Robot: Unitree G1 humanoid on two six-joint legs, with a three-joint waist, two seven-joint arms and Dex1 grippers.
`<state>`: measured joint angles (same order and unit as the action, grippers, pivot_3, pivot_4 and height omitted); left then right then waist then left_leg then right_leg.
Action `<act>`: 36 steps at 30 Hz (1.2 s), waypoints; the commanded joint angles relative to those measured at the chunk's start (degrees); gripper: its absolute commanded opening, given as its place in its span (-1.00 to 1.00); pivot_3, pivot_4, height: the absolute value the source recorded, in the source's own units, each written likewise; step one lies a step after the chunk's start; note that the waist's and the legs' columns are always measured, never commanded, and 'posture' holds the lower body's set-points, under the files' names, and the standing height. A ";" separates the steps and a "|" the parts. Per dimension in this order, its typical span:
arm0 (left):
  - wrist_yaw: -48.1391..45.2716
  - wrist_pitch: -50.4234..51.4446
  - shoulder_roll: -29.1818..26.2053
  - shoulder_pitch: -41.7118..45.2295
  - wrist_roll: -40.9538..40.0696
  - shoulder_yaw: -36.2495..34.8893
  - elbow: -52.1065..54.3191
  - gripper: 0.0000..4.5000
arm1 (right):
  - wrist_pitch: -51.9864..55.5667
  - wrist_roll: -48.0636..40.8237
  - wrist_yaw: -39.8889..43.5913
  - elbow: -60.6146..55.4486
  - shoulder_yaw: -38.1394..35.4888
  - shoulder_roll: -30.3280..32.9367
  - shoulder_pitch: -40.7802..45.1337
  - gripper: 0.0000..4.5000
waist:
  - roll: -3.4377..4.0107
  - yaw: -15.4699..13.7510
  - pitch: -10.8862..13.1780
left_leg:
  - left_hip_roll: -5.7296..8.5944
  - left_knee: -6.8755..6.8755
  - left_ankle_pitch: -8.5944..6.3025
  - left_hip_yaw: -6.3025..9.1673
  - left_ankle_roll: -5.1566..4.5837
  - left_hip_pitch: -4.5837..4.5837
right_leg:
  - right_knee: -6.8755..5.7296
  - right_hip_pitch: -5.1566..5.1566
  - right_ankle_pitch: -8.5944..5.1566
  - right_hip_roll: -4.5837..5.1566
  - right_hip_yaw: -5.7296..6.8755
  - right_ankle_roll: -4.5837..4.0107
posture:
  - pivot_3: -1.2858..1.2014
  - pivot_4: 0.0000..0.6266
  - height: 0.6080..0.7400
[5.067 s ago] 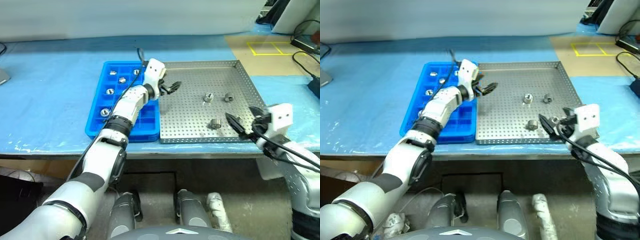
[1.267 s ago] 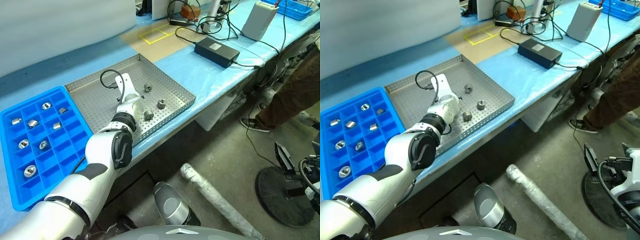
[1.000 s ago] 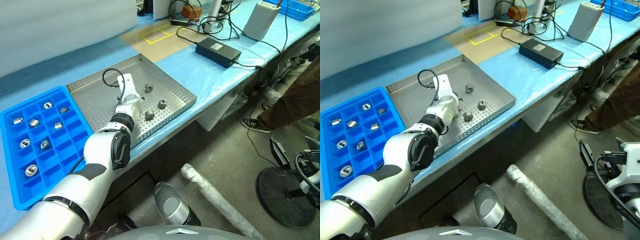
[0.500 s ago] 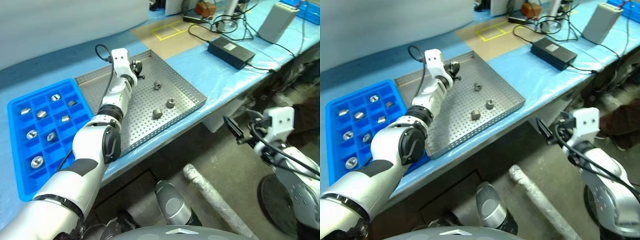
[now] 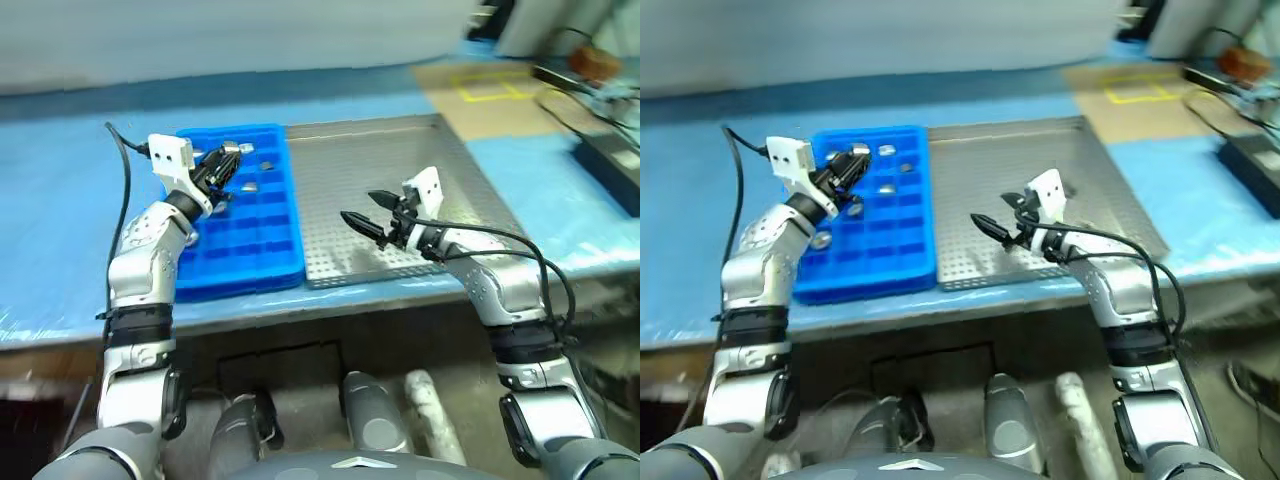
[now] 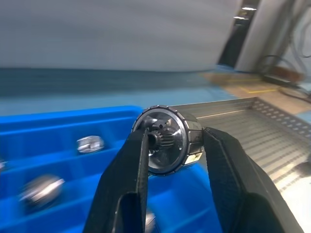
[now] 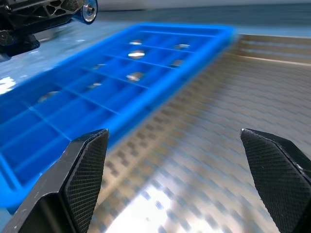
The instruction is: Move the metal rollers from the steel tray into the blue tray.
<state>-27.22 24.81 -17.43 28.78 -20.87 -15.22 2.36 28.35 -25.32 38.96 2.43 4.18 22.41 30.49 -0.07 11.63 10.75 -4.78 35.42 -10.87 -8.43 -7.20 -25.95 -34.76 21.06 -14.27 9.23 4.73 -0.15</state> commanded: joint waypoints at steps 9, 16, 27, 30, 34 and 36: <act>-5.34 7.48 -7.25 -13.79 -8.83 1.21 18.89 -0.40 | -6.88 4.57 8.41 10.49 3.24 -5.10 9.37 1.00 | 0.35 -17.01 0.15 | -0.02 -0.35 0.41 -0.04 0.69 0.37 | -0.77 0.11 -0.62 -0.69 -0.41 -2.48 | 0.11 -0.52 1.00; -9.60 6.13 -10.28 -13.48 -8.68 4.78 17.85 -0.40 | -6.22 4.51 9.39 8.84 2.13 -4.95 9.34 1.00 | 0.30 -17.17 0.14 | -0.14 -1.56 1.18 -0.05 1.90 0.74 | -0.08 0.12 -0.10 -0.85 -1.07 -1.56 | 0.11 -0.52 1.00; -11.92 3.35 -12.75 -9.76 -1.17 12.65 8.74 -0.40 | -4.29 4.65 8.20 4.62 1.73 -4.60 7.15 1.00 | 0.27 -16.38 0.13 | -2.35 -2.89 2.56 -0.10 3.62 0.75 | -0.03 1.08 0.26 -2.83 -0.91 -0.91 | 0.04 -0.52 1.00; -12.32 3.35 -12.58 -9.78 -0.27 14.06 7.28 -0.24 | -3.91 4.88 7.34 3.34 1.44 -4.18 6.19 1.00 | 0.27 -15.74 0.13 | -2.72 -2.99 2.73 -0.17 3.70 0.76 | -0.08 1.15 0.18 -3.10 -0.84 -1.09 | 0.03 -0.52 1.00; -12.77 2.97 -11.75 -9.67 0.54 15.26 4.41 0.31 | -4.40 5.53 5.78 1.19 0.90 -3.11 4.27 1.00 | 0.28 -15.38 0.12 | -2.78 -3.01 2.72 -0.26 3.74 0.81 | -0.11 1.18 0.15 -3.14 -0.84 -1.30 | -0.02 -0.52 1.00; -12.44 3.50 -10.83 -8.65 -0.09 15.11 3.70 0.64 | -4.22 5.34 5.01 -0.27 0.16 -2.41 2.92 1.00 | 0.29 -15.41 0.12 | -2.80 -3.00 2.70 -0.29 3.75 0.85 | -0.11 1.15 0.17 -3.14 -0.85 -1.35 | -0.05 -0.52 1.00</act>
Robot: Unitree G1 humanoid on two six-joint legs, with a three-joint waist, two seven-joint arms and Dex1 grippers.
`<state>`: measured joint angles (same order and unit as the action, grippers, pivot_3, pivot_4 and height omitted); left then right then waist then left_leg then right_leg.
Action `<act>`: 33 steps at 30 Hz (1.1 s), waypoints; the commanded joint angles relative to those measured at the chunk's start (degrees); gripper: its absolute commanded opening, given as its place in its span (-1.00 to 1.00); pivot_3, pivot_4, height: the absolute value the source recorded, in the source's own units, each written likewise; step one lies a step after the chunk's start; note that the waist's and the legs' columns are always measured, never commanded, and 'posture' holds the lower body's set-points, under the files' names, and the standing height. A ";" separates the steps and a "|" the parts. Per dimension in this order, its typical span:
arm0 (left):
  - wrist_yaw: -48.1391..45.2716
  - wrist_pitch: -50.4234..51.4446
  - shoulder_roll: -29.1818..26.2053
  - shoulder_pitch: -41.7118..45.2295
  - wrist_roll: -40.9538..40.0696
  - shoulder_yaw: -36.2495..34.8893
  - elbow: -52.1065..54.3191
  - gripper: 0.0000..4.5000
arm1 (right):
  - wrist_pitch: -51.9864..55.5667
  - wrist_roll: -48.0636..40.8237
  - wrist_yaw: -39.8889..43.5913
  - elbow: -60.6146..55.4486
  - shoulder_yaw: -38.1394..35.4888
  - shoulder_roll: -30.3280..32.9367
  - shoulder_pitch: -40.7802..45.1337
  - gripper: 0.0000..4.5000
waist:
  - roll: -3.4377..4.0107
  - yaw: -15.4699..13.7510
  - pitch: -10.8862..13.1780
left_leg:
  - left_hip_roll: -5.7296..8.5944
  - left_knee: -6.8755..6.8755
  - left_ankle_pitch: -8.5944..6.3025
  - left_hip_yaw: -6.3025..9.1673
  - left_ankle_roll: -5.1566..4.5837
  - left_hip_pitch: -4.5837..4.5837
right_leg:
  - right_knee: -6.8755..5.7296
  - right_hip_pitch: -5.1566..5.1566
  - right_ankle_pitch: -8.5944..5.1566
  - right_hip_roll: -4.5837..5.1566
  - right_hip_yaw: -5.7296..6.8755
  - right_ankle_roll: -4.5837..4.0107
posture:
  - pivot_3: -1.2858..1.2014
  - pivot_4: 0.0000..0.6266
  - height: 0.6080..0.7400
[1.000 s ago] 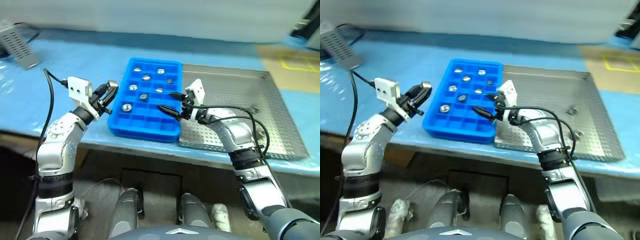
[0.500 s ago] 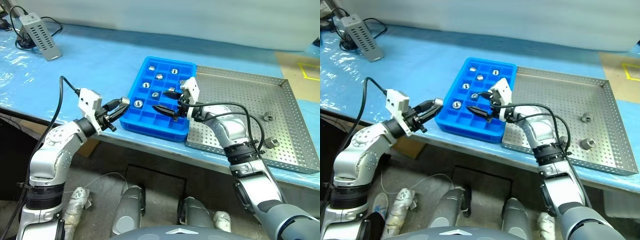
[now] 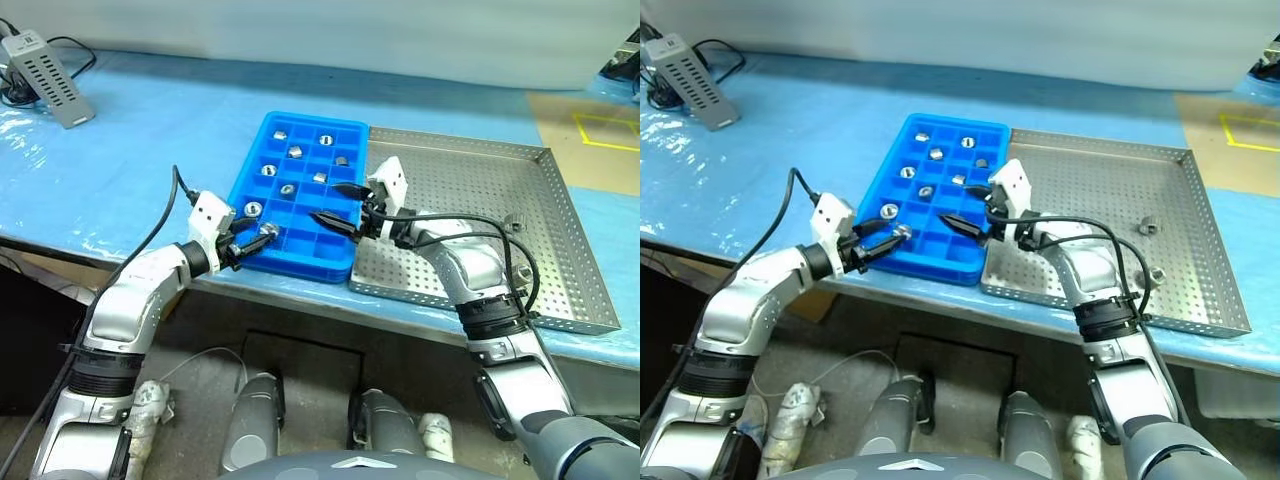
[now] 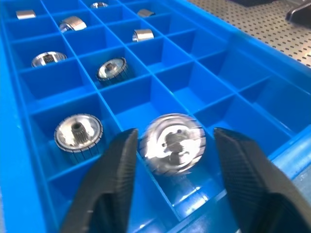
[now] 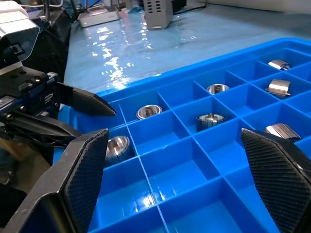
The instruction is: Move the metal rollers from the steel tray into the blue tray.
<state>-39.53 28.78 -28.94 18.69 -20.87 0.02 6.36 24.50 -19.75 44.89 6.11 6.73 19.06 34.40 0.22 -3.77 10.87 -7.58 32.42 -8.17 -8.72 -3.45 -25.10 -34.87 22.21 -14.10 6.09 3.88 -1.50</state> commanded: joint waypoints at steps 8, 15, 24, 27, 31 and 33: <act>-4.30 -2.87 6.57 12.13 -2.49 1.47 -5.63 0.77 | 3.45 -1.86 -7.24 -13.84 -10.48 5.55 -9.93 1.00 | 0.01 0.74 -0.01 | -0.04 0.21 -0.01 -0.22 -0.05 0.09 | -0.01 -0.11 0.23 0.01 -0.15 -0.35 | -0.18 -0.52 1.00; -11.11 -10.37 9.43 18.50 0.58 5.35 -16.28 0.77 | 7.82 -3.10 -10.55 -21.55 -19.32 11.72 -18.33 1.00 | 0.07 3.57 -0.05 | -0.13 0.27 -0.13 -0.65 -0.33 0.24 | 0.04 -0.10 0.29 -0.02 -0.46 -0.36 | -0.28 -0.52 1.00; -14.04 -17.68 13.15 22.40 3.52 6.67 -25.27 0.77 | 17.79 -3.07 -8.34 -21.79 -20.44 22.34 -24.25 1.00 | 0.09 6.08 -0.06 | -0.21 0.52 -0.34 -1.18 -0.94 0.39 | 0.11 -0.15 0.29 -0.03 -0.83 -0.36 | -0.32 -0.52 1.00; -14.31 -18.79 13.32 22.66 4.07 6.32 -26.41 0.77 | 20.29 -2.04 -8.31 -20.59 -19.01 23.99 -24.21 1.00 | 0.09 6.32 -0.06 | -0.21 0.58 -0.40 -1.28 -1.00 0.45 | 0.10 -0.18 0.29 -0.01 -0.93 -0.37 | -0.32 -0.52 1.00; -14.31 -18.11 12.68 22.58 3.35 4.78 -26.24 0.77 | 22.33 -1.81 -8.79 -17.26 -16.79 22.81 -22.08 1.00 | 0.09 6.27 -0.06 | -0.22 0.59 -0.40 -1.30 -1.01 0.56 | 0.09 -0.24 0.29 -0.01 -0.96 -0.37 | -0.30 -0.52 1.00; -14.05 -18.35 12.26 22.54 3.58 4.33 -26.55 0.77 | 21.26 -1.55 -8.30 -15.49 -15.14 21.72 -20.43 1.00 | 0.10 6.29 -0.07 | -0.22 0.58 -0.40 -1.31 -1.01 0.56 | 0.08 -0.24 0.29 -0.02 -0.96 -0.37 | -0.29 -0.52 1.00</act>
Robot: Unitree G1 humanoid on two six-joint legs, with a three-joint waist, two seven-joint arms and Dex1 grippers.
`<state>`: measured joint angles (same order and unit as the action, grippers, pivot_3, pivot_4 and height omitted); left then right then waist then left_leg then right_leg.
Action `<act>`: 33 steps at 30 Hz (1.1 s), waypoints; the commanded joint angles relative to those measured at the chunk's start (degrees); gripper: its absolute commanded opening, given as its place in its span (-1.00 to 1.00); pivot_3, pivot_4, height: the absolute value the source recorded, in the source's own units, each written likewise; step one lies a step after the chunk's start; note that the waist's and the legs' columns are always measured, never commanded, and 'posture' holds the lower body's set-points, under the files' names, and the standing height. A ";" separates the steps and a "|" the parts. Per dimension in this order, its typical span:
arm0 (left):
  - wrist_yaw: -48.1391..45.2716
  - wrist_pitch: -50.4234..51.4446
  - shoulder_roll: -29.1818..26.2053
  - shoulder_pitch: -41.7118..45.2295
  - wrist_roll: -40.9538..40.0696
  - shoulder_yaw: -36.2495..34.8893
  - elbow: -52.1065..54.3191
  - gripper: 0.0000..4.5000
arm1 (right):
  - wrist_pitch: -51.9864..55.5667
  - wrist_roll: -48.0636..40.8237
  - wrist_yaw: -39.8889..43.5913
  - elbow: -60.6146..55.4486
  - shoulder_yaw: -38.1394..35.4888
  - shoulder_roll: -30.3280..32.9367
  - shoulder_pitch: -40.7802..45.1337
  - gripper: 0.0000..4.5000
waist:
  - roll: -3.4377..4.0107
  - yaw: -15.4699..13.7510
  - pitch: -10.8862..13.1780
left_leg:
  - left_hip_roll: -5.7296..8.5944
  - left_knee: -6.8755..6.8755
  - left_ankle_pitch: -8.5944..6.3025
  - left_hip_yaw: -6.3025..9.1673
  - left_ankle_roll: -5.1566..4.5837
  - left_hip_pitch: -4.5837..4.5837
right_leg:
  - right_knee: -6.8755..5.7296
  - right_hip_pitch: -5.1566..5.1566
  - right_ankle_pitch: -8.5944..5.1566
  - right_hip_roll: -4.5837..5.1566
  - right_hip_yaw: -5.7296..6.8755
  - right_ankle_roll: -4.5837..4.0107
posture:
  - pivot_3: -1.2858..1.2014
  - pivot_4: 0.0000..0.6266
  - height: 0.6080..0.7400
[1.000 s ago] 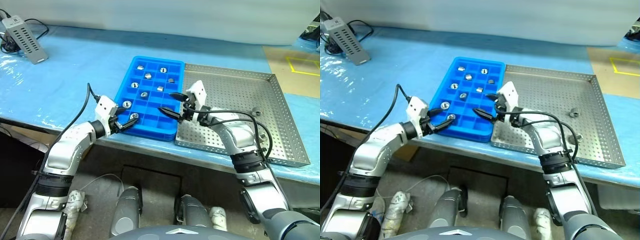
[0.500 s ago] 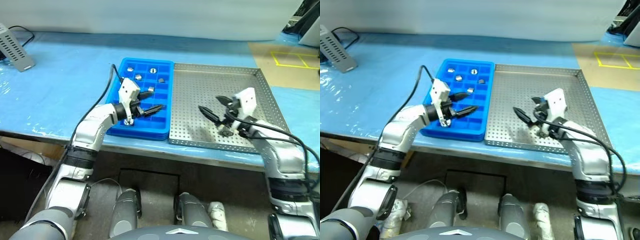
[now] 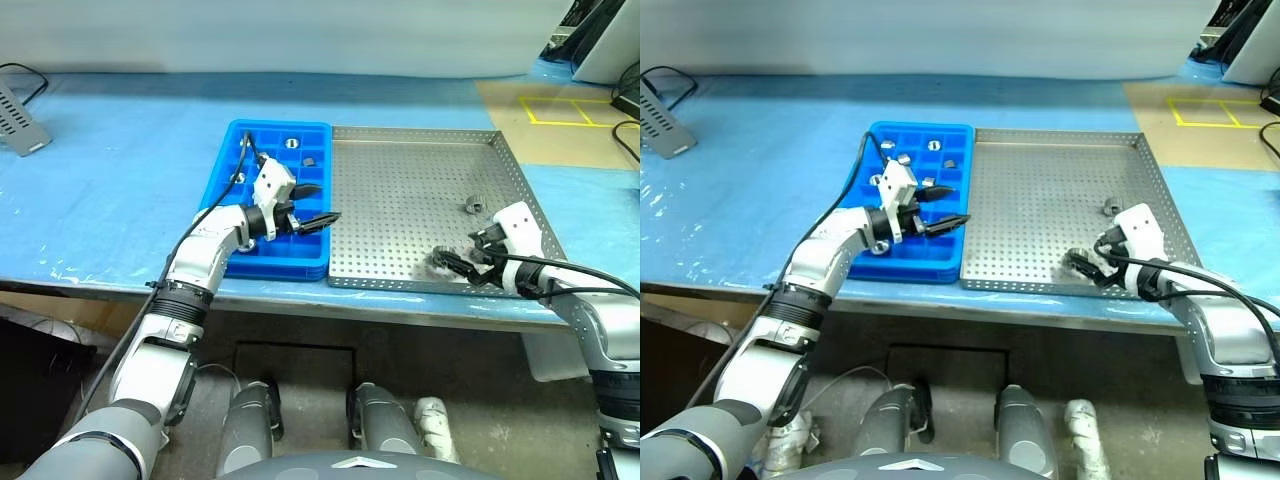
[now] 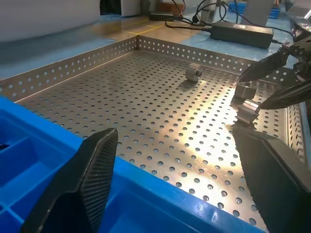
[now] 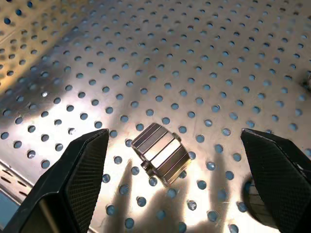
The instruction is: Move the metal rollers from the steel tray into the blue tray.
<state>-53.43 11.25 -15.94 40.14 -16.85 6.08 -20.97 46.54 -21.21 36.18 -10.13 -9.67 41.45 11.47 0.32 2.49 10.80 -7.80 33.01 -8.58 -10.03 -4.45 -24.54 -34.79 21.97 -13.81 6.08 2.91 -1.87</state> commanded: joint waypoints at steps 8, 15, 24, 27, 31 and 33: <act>1.28 -0.62 -2.20 -0.41 0.01 -3.12 3.12 0.80 | -3.69 2.75 3.45 6.37 7.28 -0.35 10.73 -0.05 | 0.02 -0.39 -0.01 | 0.00 0.03 0.01 -0.03 -0.04 -0.04 | -0.03 0.02 0.01 0.01 -0.01 -0.02 | -0.24 -0.52 1.00; 3.75 0.59 -4.45 -2.89 -0.48 -4.95 7.50 0.80 | -6.96 3.29 5.73 9.47 8.04 -0.52 17.04 -0.51 | 0.03 -0.85 -0.01 | -0.01 0.06 0.00 -0.03 -0.07 -0.08 | -0.06 0.05 0.01 0.02 0.00 -0.03 | -0.19 -0.52 1.00; 5.40 0.51 -3.91 -3.66 -0.15 -4.74 8.13 0.80 | -4.85 1.72 16.49 5.47 10.58 6.22 15.70 0.06 | 0.03 -2.35 -0.01 | 0.00 0.11 -0.03 -0.04 -0.11 -0.10 | -0.06 0.02 0.01 0.06 0.01 -0.03 | -0.19 -0.52 1.00; 5.43 0.39 -3.69 -3.44 -0.09 -4.57 7.82 0.80 | -4.62 2.68 16.55 5.64 11.47 5.85 15.14 0.50 | 0.03 -2.22 -0.01 | -0.01 0.12 -0.02 -0.04 -0.09 -0.06 | -0.10 0.02 0.02 0.06 0.01 -0.05 | -0.19 -0.52 1.00; 5.20 0.27 -3.78 -3.41 0.05 -4.55 7.30 0.80 | -3.71 1.96 15.35 5.09 12.83 2.47 14.26 0.50 | 0.03 -2.18 -0.01 | -0.02 0.11 -0.02 -0.04 -0.08 -0.04 | -0.11 0.02 0.02 0.05 0.01 -0.05 | -0.19 -0.52 1.00; 5.11 0.17 -3.95 -3.35 0.24 -4.50 6.96 0.80 | -3.60 2.49 14.20 5.61 14.38 -0.33 14.52 0.50 | 0.04 -2.02 -0.01 | -0.02 0.11 -0.01 -0.05 -0.08 -0.03 | -0.11 0.03 0.02 0.05 0.00 -0.05 | -0.19 -0.52 1.00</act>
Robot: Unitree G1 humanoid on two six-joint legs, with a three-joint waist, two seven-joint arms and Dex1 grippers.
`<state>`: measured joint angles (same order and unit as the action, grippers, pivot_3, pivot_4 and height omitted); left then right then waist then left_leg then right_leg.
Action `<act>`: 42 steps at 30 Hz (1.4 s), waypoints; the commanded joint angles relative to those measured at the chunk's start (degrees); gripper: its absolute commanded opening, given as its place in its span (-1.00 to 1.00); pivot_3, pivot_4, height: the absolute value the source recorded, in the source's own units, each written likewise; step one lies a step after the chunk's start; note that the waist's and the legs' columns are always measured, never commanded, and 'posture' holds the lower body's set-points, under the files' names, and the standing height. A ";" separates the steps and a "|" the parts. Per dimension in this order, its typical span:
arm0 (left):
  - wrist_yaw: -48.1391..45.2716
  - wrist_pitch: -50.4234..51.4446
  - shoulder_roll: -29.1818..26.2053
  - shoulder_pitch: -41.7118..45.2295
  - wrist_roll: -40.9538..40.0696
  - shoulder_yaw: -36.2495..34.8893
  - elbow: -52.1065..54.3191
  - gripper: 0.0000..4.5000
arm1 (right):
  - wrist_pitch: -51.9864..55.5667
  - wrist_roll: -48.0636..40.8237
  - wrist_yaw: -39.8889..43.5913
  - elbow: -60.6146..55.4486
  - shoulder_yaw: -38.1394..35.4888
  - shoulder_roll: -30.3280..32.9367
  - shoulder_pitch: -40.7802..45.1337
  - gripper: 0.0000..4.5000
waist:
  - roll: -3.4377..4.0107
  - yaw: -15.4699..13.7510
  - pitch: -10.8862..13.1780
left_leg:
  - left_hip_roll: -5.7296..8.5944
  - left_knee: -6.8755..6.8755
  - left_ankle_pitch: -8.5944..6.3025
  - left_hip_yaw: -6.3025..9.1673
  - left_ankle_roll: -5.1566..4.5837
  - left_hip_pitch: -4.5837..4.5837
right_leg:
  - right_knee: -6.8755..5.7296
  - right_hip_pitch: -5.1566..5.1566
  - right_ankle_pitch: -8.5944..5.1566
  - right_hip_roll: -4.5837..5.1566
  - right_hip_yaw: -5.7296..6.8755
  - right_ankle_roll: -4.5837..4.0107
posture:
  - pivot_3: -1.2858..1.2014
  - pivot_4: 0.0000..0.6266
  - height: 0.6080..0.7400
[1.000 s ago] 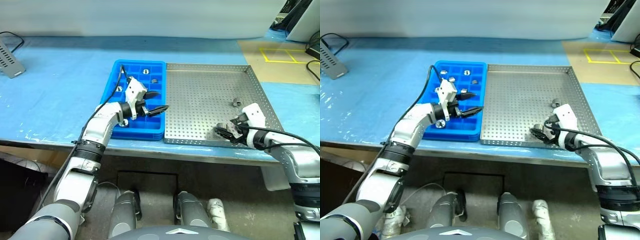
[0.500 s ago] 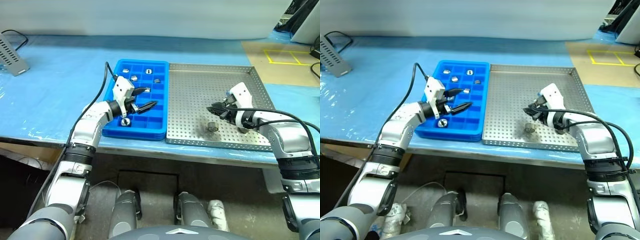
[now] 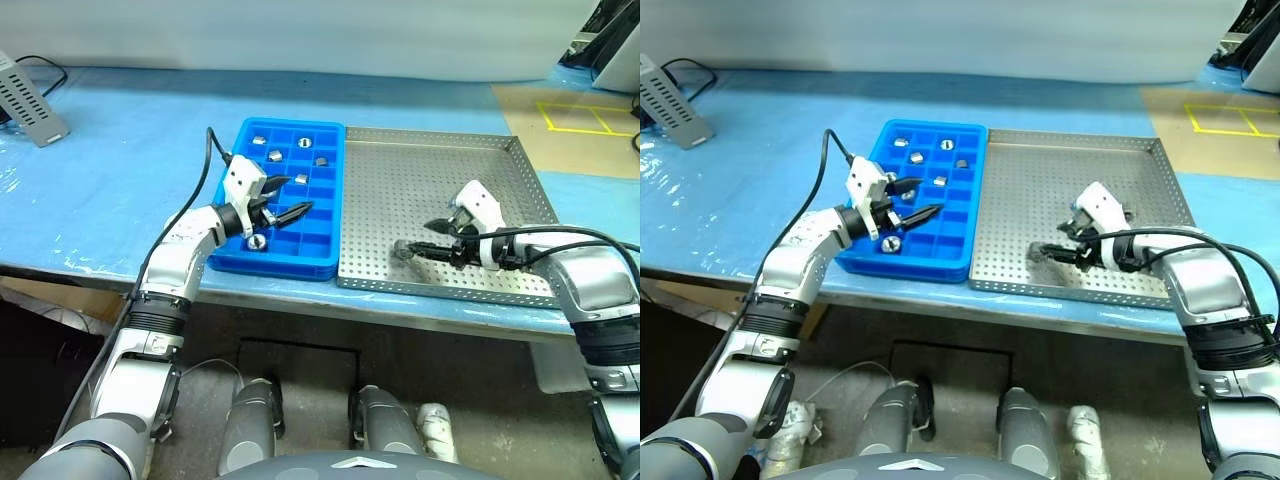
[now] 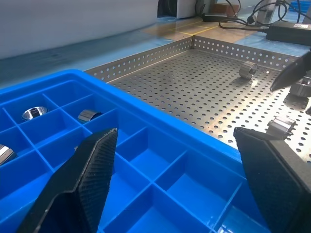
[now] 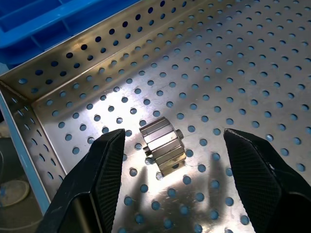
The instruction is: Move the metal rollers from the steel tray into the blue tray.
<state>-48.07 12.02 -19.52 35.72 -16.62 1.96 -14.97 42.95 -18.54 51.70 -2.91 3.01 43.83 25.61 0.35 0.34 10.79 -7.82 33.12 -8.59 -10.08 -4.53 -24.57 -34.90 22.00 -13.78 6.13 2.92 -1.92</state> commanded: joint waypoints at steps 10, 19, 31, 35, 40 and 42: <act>0.60 -0.56 -2.49 0.60 0.50 -1.69 2.15 0.80 | -6.31 5.23 -3.22 8.62 6.85 -10.70 5.10 -0.07 | -0.03 0.19 -0.01 | 0.01 0.01 -0.06 -0.03 0.15 0.00 | -0.07 0.01 0.02 0.00 -0.02 -0.03 | -0.14 -0.52 1.00; 4.20 3.35 -7.51 -5.55 -1.19 -6.09 11.57 0.80 | -10.33 0.91 -3.49 13.88 0.04 -17.66 18.58 -0.31 | -0.03 -0.13 -0.01 | -0.04 -0.01 0.07 -0.01 0.18 -0.18 | -0.35 0.36 0.01 -0.01 -0.01 -0.05 | -0.01 -0.52 1.00; 10.85 9.24 -13.71 -21.36 -3.28 -16.01 27.64 0.80 | -25.34 10.30 4.30 36.59 9.20 -24.97 29.14 -0.31 | -0.04 -5.25 0.00 | -0.03 -0.01 0.02 0.03 0.38 -0.56 | -0.43 0.67 0.00 0.02 0.16 -0.06 | 0.16 -0.52 1.00; 12.14 9.64 -13.81 -23.03 -3.00 -16.21 29.12 0.80 | -27.05 10.98 6.32 39.63 9.30 -26.43 30.10 -0.31 | -0.05 -6.43 0.00 | -0.03 -0.01 0.04 0.03 0.42 -0.56 | -0.47 0.66 0.00 0.04 0.16 -0.06 | 0.18 -0.52 1.00; 12.43 10.21 -13.87 -22.44 -3.09 -15.33 29.61 0.80 | -31.55 14.81 4.83 42.57 10.50 -26.81 30.09 0.42 | -0.06 -6.44 0.00 | -0.04 -0.02 0.11 0.04 0.53 -0.53 | -0.59 0.69 0.00 0.04 0.16 -0.06 | 0.16 -0.52 1.00; 11.47 9.87 -13.63 -20.89 -1.53 -12.05 27.79 0.80 | -30.62 14.71 5.39 41.76 9.52 -25.42 29.58 0.69 | -0.06 -6.50 0.00 | -0.06 -0.03 0.15 0.04 0.60 -0.54 | -0.65 0.75 0.00 0.03 0.16 -0.06 | 0.13 -0.52 1.00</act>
<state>-36.02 22.54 -32.71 13.38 -18.76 -11.98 11.97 12.94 -3.95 57.10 40.22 13.79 17.11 54.21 0.29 -6.17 10.78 -7.89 33.06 -8.41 -10.03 -3.89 -25.10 -35.55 22.73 -13.79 6.16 3.08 -1.98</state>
